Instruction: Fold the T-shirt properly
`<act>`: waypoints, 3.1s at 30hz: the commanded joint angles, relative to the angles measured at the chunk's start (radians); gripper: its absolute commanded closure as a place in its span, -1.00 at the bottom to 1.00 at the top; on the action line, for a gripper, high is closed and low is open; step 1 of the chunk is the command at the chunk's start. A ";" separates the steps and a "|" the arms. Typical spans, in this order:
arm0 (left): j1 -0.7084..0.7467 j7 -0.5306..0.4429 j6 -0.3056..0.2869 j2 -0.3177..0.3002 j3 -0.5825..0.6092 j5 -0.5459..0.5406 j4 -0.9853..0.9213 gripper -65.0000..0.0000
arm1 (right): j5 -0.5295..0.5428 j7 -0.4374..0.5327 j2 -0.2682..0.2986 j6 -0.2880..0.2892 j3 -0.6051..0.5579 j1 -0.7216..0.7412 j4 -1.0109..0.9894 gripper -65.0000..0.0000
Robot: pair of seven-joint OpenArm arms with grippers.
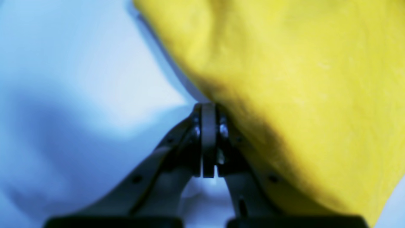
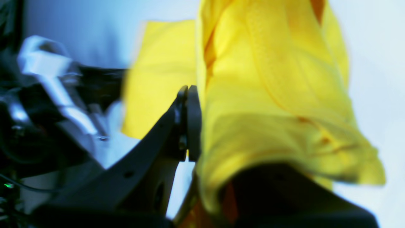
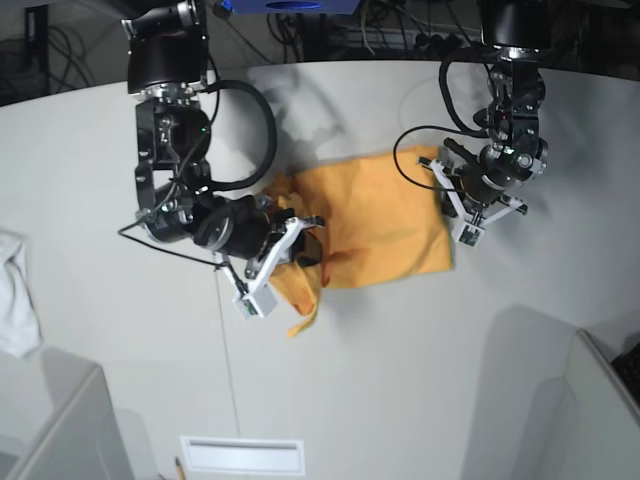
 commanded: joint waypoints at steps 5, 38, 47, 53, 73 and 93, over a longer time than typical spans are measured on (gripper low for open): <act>-0.008 -0.015 -0.004 -0.009 0.004 -0.005 0.020 1.00 | 0.015 0.089 -0.014 -0.037 -0.102 0.022 0.021 1.00; 0.246 -0.005 -0.065 -0.059 -0.510 -0.176 0.205 1.00 | 0.013 0.348 -0.068 -0.281 -0.584 0.152 -0.320 -0.06; 0.239 0.138 -0.137 -0.061 -0.740 -0.231 0.209 1.00 | 0.013 0.356 -0.106 -0.283 -0.712 0.191 -0.332 -0.05; 0.234 0.138 -0.137 -0.056 -0.742 -0.235 0.207 1.00 | 0.023 0.449 -0.117 -0.283 -0.811 0.264 -0.334 -0.05; 0.232 0.137 -0.139 -0.044 -0.734 -0.239 0.228 1.00 | 0.013 0.258 0.061 -0.284 -0.640 0.073 -0.157 1.00; 0.274 0.140 -0.139 -0.004 -0.622 -0.664 0.242 1.00 | 0.016 0.307 0.127 -0.284 -0.569 0.036 0.033 1.00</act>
